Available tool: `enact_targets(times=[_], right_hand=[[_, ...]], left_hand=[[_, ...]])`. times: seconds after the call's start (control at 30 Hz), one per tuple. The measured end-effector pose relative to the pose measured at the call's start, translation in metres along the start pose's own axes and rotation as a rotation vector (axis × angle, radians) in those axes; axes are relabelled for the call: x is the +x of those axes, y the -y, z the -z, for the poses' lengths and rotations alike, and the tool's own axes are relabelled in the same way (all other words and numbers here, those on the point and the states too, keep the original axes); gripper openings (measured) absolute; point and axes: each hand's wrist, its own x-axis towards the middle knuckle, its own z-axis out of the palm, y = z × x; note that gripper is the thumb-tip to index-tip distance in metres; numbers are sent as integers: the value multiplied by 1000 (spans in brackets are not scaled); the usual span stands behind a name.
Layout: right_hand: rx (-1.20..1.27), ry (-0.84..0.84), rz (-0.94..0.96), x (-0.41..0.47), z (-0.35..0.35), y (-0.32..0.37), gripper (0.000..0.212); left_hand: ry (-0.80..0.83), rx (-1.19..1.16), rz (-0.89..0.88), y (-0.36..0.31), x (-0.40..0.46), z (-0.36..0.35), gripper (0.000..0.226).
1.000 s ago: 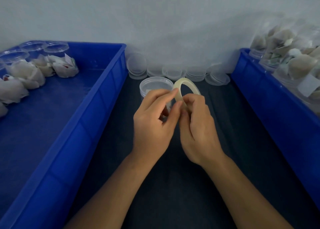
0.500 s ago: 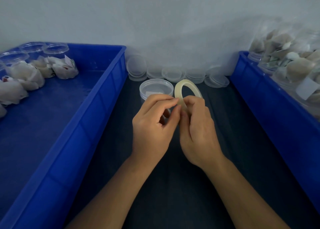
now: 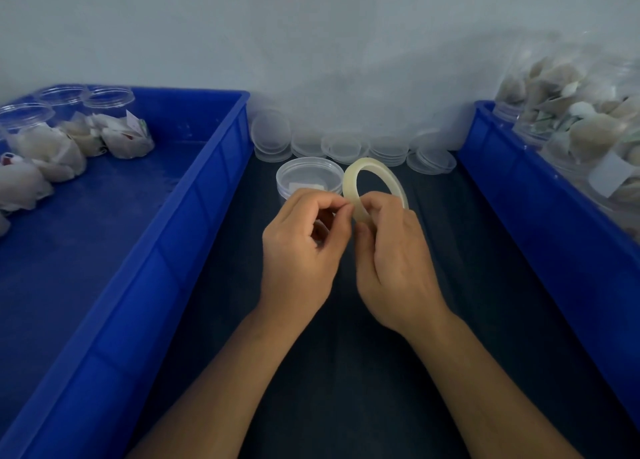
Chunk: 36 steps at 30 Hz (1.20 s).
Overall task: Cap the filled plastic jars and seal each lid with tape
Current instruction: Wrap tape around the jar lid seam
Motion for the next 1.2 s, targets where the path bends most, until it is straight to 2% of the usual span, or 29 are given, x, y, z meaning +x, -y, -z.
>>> enact_targets(times=[0.3,0.4,0.5,0.67,1.1,1.2], right_hand=[[-4,-13,-104,-1,-2,-2,11],[-7,-6,-96,-1,0,-2,13],[-18,9,-55,0,0,-1,14],[-27,42,-62,1,1,-1,14],[-132,-16,-102,3,0,5,20],[-156,-35,-150,4,0,4,30]], left_hand=[[67,-89,92,-1,-1,-2,4],[85,-142,115,-3,0,-1,17],[85,-72,62,-3,1,0,23],[22,30,-43,2,2,2,8],[117,121,-23,0,3,4,6],[140,124,-7,-1,3,4,7]])
